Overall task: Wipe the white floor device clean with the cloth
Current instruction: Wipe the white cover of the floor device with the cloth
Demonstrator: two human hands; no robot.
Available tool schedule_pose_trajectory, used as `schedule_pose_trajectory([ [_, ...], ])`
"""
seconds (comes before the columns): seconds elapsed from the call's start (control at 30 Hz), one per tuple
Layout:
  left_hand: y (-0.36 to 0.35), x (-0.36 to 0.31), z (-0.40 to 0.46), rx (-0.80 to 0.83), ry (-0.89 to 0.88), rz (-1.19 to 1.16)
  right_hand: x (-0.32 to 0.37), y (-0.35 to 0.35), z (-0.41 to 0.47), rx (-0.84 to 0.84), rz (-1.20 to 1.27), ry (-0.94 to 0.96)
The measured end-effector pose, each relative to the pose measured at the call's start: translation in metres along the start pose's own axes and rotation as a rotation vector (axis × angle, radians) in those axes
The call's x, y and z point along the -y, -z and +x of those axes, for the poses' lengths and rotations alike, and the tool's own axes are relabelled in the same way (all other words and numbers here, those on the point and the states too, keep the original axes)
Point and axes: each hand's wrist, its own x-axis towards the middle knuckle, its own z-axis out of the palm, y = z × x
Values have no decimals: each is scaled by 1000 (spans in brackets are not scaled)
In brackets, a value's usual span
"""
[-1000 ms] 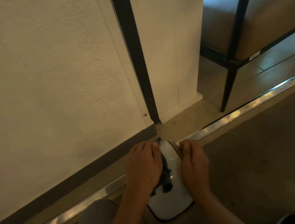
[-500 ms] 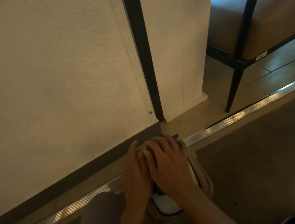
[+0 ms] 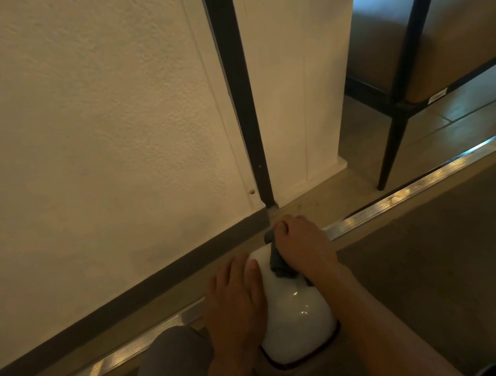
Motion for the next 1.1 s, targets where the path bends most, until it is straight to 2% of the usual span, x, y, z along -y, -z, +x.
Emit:
schedule_pose_trajectory([
  [0.1,1,-1,0,3,43,38,-9,-5,-9,-44,58,76],
  [0.23,4,-6,0,1,60,49,-43,-11,-57,-193,377,139],
  [0.33,8,-11,1,17,61,56,-63,-21,-85,-310,443,14],
  [0.43,8,-14,1,49,69,138,-58,-26,-93,-354,437,-78],
  [0.5,8,-19,6,78,91,187,-53,-19,-79,-329,433,-55],
  [0.73,5,-20,7,65,92,167,-48,5,-16,-61,409,11],
  [0.87,4,-22,4,86,49,169,-75,-3,-65,-124,632,-92],
  [1.0,4,-25,4,107,30,148,-88,-14,-94,-235,568,-138],
  [1.1,5,-23,4,104,18,164,-73,-1,-74,-144,617,-130],
])
